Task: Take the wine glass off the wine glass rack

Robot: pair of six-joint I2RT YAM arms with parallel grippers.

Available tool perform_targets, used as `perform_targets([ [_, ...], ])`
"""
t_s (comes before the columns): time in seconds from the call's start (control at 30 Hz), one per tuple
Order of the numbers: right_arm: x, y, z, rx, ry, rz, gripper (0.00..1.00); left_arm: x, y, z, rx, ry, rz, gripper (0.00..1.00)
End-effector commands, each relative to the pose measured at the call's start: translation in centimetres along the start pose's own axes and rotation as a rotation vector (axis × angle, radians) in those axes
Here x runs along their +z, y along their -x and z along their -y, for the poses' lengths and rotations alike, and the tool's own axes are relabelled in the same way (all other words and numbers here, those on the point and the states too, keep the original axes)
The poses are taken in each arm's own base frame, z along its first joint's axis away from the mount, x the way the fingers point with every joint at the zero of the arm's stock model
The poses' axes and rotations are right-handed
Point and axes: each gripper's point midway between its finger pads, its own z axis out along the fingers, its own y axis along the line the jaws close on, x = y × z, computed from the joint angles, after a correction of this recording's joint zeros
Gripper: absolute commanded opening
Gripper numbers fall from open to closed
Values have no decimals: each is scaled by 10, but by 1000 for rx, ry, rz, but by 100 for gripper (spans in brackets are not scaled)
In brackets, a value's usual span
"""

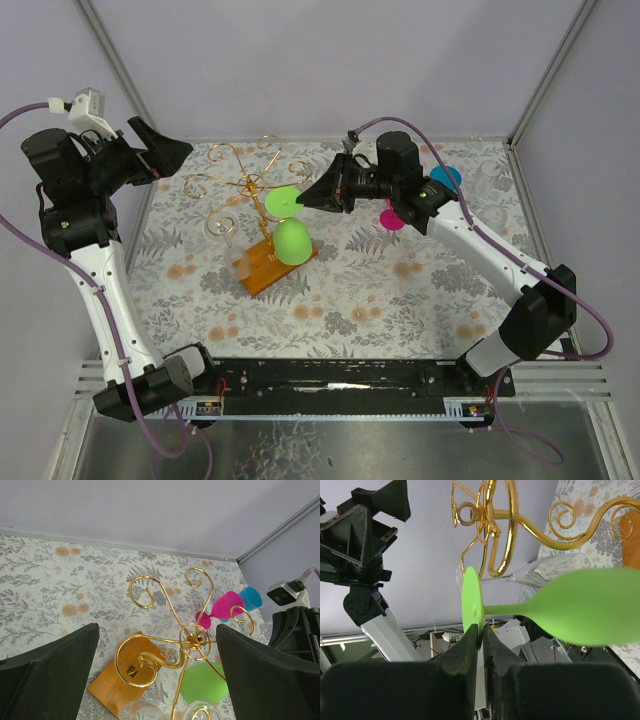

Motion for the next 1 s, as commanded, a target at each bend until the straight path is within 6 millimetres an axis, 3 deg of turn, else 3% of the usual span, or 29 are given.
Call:
perform_targets([
  [0.0,-4,-7,-17,-32,57,-19,9,-2,7,0,40,0,28,100],
  [0.1,-5,-8,-19,-34,60,-19,0,-1,7,0,41,-2,26,100],
  [0.4,-15,-9,-48,-68,91,-24,0,0,5,0,36,-9,22,100],
  [0.97,-16,-29,-52,-66,79,-78,0,3,7,0,31,-20,23,100],
])
